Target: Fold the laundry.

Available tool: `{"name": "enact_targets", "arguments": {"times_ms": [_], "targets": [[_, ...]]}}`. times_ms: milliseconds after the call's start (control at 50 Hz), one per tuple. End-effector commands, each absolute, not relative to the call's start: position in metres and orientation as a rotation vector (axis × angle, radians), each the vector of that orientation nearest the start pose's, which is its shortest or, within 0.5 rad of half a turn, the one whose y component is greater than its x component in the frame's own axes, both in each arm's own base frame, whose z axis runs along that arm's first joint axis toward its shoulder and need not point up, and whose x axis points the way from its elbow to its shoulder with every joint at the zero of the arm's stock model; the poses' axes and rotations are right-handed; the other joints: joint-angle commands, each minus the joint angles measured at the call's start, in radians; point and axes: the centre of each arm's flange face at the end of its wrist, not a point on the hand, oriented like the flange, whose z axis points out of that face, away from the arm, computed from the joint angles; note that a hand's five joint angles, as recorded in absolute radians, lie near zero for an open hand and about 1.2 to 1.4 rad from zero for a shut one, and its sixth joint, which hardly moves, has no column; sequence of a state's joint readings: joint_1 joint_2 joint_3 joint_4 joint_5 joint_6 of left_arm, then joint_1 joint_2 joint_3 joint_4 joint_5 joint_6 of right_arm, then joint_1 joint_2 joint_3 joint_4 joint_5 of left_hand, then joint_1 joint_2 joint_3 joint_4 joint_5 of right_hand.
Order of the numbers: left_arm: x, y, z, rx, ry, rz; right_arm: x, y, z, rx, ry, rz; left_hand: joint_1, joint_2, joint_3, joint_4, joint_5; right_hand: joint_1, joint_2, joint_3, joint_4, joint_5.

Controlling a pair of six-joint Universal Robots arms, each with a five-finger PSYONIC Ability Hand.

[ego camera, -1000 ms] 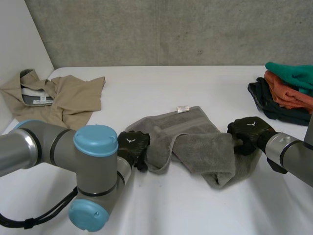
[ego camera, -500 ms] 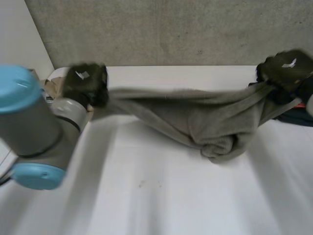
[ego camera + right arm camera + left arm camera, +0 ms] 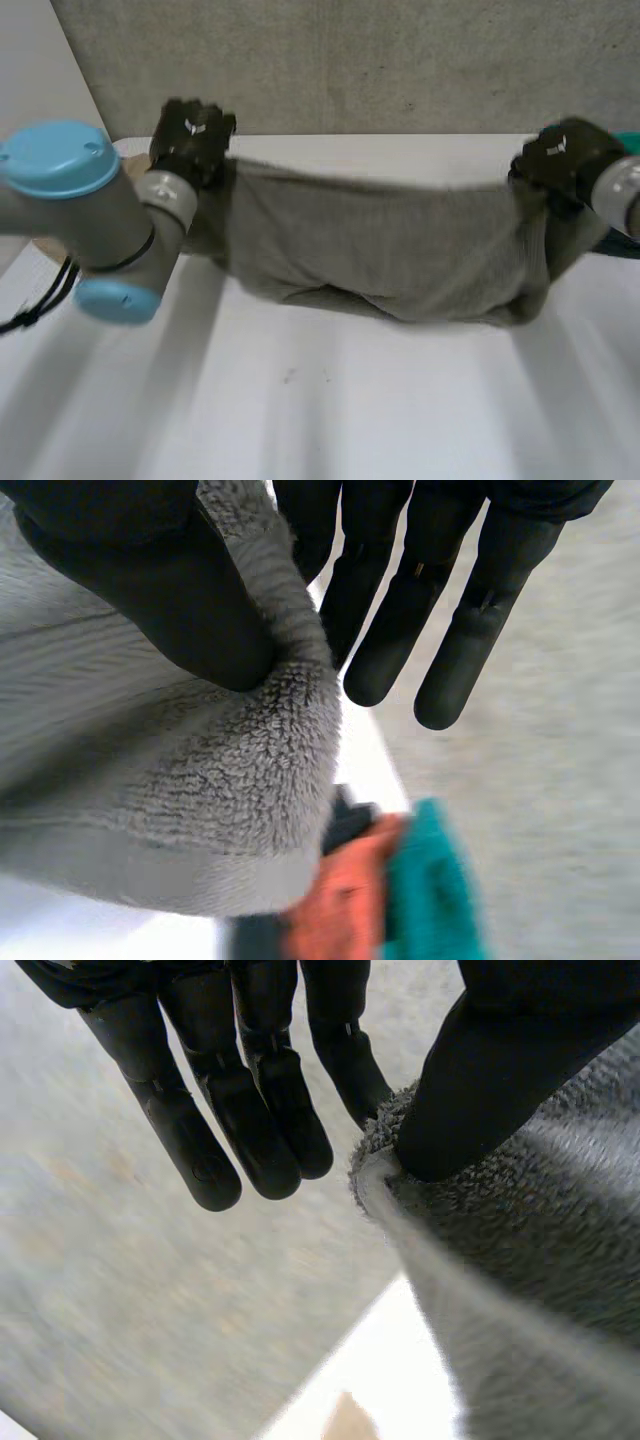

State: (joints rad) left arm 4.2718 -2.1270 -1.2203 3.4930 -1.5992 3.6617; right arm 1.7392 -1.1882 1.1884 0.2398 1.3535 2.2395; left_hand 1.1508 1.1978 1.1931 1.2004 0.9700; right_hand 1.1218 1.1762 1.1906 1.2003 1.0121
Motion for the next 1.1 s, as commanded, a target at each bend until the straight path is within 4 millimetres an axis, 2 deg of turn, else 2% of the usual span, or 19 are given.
{"name": "enact_targets", "arguments": {"times_ms": [20,40,80,100,160,300,320,440,460,480,540,600,640,700,720,800,880,960,1100], "targets": [[-0.316,-0.396,0.336,0.638,1.083,-2.659,0.237,-0.395,0.348,-1.083,1.536,-3.092,0.246,0.198,0.203,0.196,0.252,0.275,0.22,0.206,0.196,0.21],[-0.315,-0.396,0.359,0.549,0.923,-2.736,0.239,-0.397,0.356,-1.026,1.433,-3.166,0.246,0.198,0.203,0.196,0.252,0.275,0.22,0.206,0.196,0.21],[-0.314,-0.395,0.373,0.47,0.796,-2.786,0.241,-0.397,0.373,-0.882,1.172,-3.323,0.246,0.198,0.203,0.196,0.252,0.275,0.22,0.206,0.196,0.21],[-0.315,-0.391,0.382,0.425,0.714,-2.819,0.242,-0.396,0.375,-0.861,1.122,-3.347,0.246,0.198,0.203,0.196,0.252,0.275,0.22,0.206,0.196,0.21],[-0.318,-0.389,0.378,0.425,0.707,-2.829,0.246,-0.395,0.365,-0.878,1.123,-3.316,0.246,0.198,0.203,0.196,0.252,0.275,0.22,0.206,0.196,0.21],[-0.316,-0.373,0.309,0.662,1.15,-2.686,0.251,-0.389,0.317,-1.046,1.379,-3.102,0.246,0.198,0.203,0.196,0.252,0.275,0.22,0.206,0.196,0.21],[-0.312,-0.365,0.289,0.719,1.264,-2.633,0.248,-0.387,0.3,-1.099,1.473,-3.026,0.246,0.198,0.203,0.196,0.252,0.275,0.22,0.206,0.196,0.21],[-0.3,-0.33,0.211,0.915,1.627,-2.391,0.248,-0.365,0.23,-1.309,1.72,-2.66,0.246,0.198,0.203,0.196,0.252,0.275,0.22,0.206,0.196,0.21],[-0.298,-0.325,0.202,0.94,1.663,-2.359,0.247,-0.358,0.206,-1.367,1.791,-2.533,0.246,0.198,0.203,0.196,0.252,0.275,0.22,0.206,0.196,0.21],[-0.296,-0.31,0.182,0.993,1.746,-2.291,0.246,-0.354,0.193,-1.391,1.829,-2.468,0.246,0.198,0.203,0.196,0.252,0.275,0.22,0.206,0.196,0.21],[-0.296,-0.283,0.155,1.084,1.854,-2.189,0.237,-0.337,0.159,-1.449,1.963,-2.254,0.246,0.198,0.203,0.196,0.252,0.275,0.22,0.206,0.196,0.21],[-0.292,-0.264,0.149,1.109,1.898,-2.146,0.228,-0.319,0.138,-1.476,2.071,-2.08,0.246,0.198,0.203,0.196,0.252,0.275,0.22,0.206,0.196,0.21],[-0.29,-0.258,0.151,1.109,1.901,-2.144,0.225,-0.314,0.133,-1.465,2.116,-2.02,0.246,0.198,0.203,0.196,0.252,0.238,0.183,0.169,0.159,0.173],[-0.288,-0.251,0.157,1.108,1.893,-2.158,0.215,-0.313,0.135,-1.431,2.188,-1.95,0.246,0.198,0.203,0.196,0.252,-0.128,-0.183,-0.197,-0.207,-0.193],[-0.288,-0.25,0.159,1.104,1.89,-2.163,0.21,-0.313,0.143,-1.399,2.225,-1.919,0.246,0.198,0.203,0.196,0.252,-0.327,-0.382,-0.396,-0.406,-0.392],[-0.286,-0.25,0.167,1.087,1.875,-2.182,0.202,-0.316,0.166,-1.304,2.312,-1.815,0.246,0.198,0.203,0.196,0.252,-0.499,-0.553,-0.568,-0.577,-0.564],[-0.285,-0.25,0.169,1.07,1.886,-2.196,0.196,-0.32,0.181,-1.201,2.41,-1.644,0.246,0.198,0.203,0.196,0.252,-0.611,-0.665,-0.68,-0.689,-0.676],[-0.285,-0.251,0.168,1.054,1.908,-2.202,0.196,-0.33,0.183,-1.109,2.463,-1.507,0.246,0.198,0.203,0.196,0.252,-0.62,-0.674,-0.689,-0.698,-0.685],[-0.284,-0.251,0.169,1.032,1.931,-2.216,0.196,-0.35,0.179,-1.039,2.497,-1.436,0.246,0.198,0.203,0.196,0.252,-0.617,-0.671,-0.686,-0.695,-0.682]]}}
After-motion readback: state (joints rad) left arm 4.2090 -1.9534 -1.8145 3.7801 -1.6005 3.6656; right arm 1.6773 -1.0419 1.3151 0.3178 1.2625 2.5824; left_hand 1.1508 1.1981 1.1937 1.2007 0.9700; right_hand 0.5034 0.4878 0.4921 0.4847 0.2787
